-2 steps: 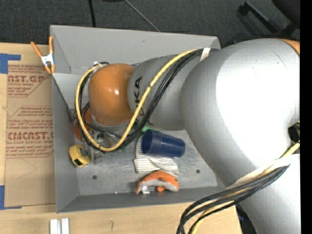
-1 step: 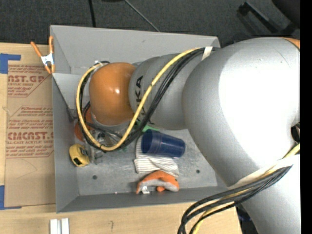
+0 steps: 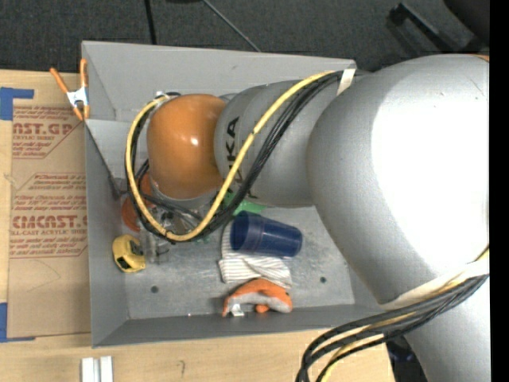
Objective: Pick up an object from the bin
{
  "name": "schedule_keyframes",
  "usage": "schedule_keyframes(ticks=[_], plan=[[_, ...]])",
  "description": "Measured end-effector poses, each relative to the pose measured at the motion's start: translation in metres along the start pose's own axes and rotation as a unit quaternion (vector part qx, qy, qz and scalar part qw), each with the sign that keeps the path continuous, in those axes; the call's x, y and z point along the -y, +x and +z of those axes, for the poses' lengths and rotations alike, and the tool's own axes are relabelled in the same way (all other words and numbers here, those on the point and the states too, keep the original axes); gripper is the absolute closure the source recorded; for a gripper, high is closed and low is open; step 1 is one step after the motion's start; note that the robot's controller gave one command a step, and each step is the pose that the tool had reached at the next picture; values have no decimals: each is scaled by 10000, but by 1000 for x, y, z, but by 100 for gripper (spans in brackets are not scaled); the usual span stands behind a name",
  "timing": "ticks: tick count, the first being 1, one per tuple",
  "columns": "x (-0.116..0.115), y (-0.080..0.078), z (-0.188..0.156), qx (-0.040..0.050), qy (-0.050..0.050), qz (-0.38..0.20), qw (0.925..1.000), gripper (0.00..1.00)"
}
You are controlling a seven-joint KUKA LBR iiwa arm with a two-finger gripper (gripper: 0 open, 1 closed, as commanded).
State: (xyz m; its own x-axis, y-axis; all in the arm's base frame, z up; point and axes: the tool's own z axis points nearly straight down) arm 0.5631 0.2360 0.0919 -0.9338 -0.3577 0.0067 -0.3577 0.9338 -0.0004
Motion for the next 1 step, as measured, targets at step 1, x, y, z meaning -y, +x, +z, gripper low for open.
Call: schedule_keyframes(ticks=[1], plan=[[0, -2, -18, 39, -1, 1, 10000, 100]])
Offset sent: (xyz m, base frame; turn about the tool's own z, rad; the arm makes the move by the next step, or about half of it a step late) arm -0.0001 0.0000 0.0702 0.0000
